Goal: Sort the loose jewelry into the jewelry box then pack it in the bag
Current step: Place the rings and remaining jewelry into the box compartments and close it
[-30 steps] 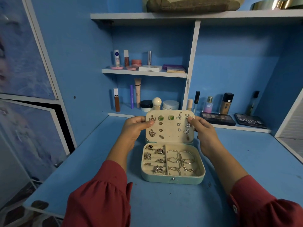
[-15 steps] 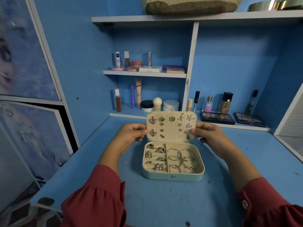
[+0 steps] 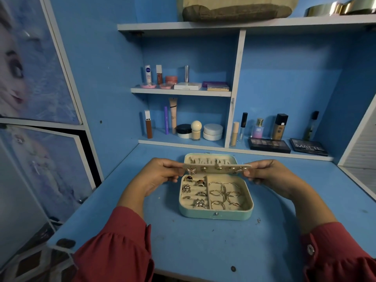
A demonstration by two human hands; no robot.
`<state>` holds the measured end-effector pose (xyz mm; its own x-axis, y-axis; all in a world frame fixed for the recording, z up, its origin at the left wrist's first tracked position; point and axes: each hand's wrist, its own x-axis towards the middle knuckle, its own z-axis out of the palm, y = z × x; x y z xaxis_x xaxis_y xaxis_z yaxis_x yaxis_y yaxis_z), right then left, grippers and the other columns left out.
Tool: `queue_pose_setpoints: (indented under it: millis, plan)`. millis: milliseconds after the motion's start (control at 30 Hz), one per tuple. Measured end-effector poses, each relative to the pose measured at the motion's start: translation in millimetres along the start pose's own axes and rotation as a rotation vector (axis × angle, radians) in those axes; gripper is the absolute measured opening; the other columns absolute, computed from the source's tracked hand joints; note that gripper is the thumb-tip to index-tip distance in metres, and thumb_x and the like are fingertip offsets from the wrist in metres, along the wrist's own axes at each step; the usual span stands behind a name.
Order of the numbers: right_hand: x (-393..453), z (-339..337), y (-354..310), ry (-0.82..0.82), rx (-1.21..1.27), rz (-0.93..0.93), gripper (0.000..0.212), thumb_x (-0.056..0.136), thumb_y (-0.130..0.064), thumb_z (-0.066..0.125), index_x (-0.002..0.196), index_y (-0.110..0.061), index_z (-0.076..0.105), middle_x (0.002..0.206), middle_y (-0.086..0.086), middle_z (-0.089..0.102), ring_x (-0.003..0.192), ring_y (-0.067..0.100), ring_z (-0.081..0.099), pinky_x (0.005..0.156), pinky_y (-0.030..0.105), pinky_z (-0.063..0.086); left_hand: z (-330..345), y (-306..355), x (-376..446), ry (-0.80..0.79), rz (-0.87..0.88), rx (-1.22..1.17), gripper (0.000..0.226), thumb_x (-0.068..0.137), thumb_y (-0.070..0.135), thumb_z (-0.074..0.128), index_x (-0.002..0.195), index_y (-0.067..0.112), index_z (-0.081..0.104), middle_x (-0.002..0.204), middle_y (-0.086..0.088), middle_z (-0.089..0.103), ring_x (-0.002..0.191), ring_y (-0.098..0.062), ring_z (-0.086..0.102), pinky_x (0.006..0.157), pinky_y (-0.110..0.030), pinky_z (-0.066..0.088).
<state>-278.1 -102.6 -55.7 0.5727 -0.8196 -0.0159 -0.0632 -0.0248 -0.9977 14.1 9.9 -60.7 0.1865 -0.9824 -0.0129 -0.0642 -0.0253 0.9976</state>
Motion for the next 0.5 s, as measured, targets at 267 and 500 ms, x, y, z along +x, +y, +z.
queue_pose_setpoints:
  millis: [267,500]
  plan:
    - [1.6,-8.4,2.7,-0.131,0.049,0.054,0.041,0.055,-0.026,0.089,0.087,-0.005,0.077,0.081,0.017,0.07,0.062,0.017,0.059,0.051,0.02,0.048,-5.1,-2.1,-2.1,-0.058,0.0,0.1,0.03,0.084,-0.008,0.061,0.084,0.016,0.078,0.087,-0.004,0.075,0.081,-0.015,0.065,0.068,-0.023,0.053]
    - [2.2,-8.4,3.4,-0.113,0.007,0.11,0.019,0.067,-0.003,0.08,0.083,-0.006,0.071,0.078,0.016,0.065,0.057,0.014,0.058,0.049,0.02,0.045,-7.5,-1.8,-1.7,-0.1,-0.025,0.067,0.032,0.082,-0.013,0.06,0.081,0.013,0.078,0.091,-0.008,0.075,0.092,-0.021,0.065,0.084,-0.031,0.053]
